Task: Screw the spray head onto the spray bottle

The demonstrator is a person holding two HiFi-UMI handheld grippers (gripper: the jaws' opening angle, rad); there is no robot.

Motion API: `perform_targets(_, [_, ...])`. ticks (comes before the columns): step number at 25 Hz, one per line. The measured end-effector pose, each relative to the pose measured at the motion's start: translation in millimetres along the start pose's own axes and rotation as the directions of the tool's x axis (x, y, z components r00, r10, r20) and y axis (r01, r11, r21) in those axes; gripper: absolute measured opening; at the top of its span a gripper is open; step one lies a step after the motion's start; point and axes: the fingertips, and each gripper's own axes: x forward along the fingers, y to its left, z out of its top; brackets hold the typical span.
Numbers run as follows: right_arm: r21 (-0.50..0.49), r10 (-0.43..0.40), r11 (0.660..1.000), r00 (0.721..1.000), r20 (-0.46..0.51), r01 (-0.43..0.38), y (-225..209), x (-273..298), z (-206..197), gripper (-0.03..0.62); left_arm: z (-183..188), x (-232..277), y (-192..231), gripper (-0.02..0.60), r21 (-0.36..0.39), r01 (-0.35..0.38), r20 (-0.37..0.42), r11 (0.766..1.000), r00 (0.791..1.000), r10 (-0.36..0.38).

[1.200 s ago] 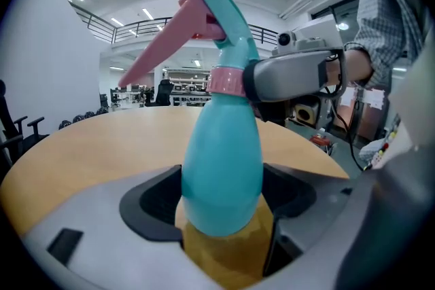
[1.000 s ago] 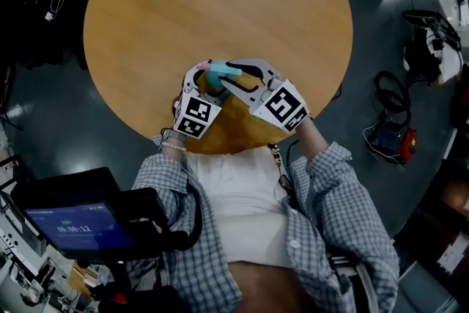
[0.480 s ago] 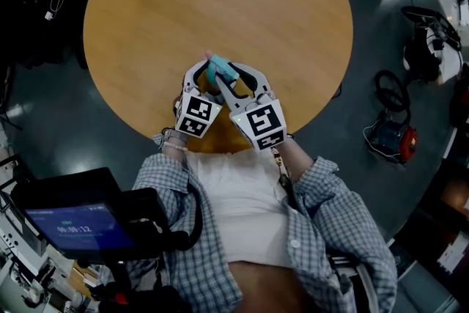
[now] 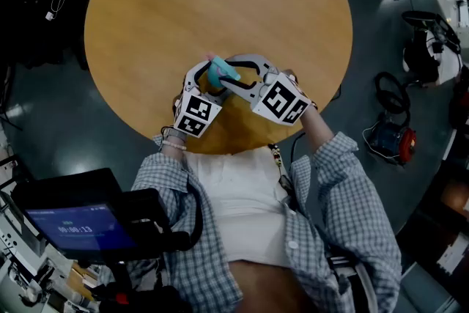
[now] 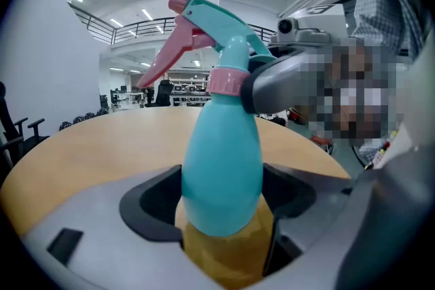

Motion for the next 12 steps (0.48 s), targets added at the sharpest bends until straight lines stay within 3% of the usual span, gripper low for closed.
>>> perform_targets(2, [0.054, -0.051, 0.997, 0.999, 0.007, 0.051, -1.0, -1.1, 0.3, 0.133, -0.3, -0.5, -0.3, 0.374, -0.001, -0.006, 0.0, 1.0, 1.0, 0.006])
perform_targets(4, [0.169, -0.16, 0.973, 0.987, 0.01, 0.156, -3.0, -3.1, -0.4, 0.129, 0.3, -1.5, -0.2, 0.374, -0.001, -0.013, 0.004, 1.0, 1.0, 0.013])
perform_targets(7, [0.334, -0.342, 0.884, 0.94, -0.018, 0.327, -5.2, -7.5, -2.4, 0.126, 1.2, -2.3, -1.5, 0.374, 0.014, -0.017, 0.002, 1.0, 1.0, 0.017])
perform_targets(10, [0.402, -0.462, 0.8, 0.885, -0.059, 0.445, -6.9, -9.1, -3.6, 0.126, 1.8, -2.1, -1.8, 0.374, 0.022, -0.022, 0.0, 1.0, 1.0, 0.022])
perform_targets(12, [0.42, -0.508, 0.762, 0.857, -0.083, 0.492, -7.4, -8.2, -3.8, 0.126, 1.6, -2.1, -1.2, 0.374, 0.02, -0.025, 0.0, 1.0, 1.0, 0.025])
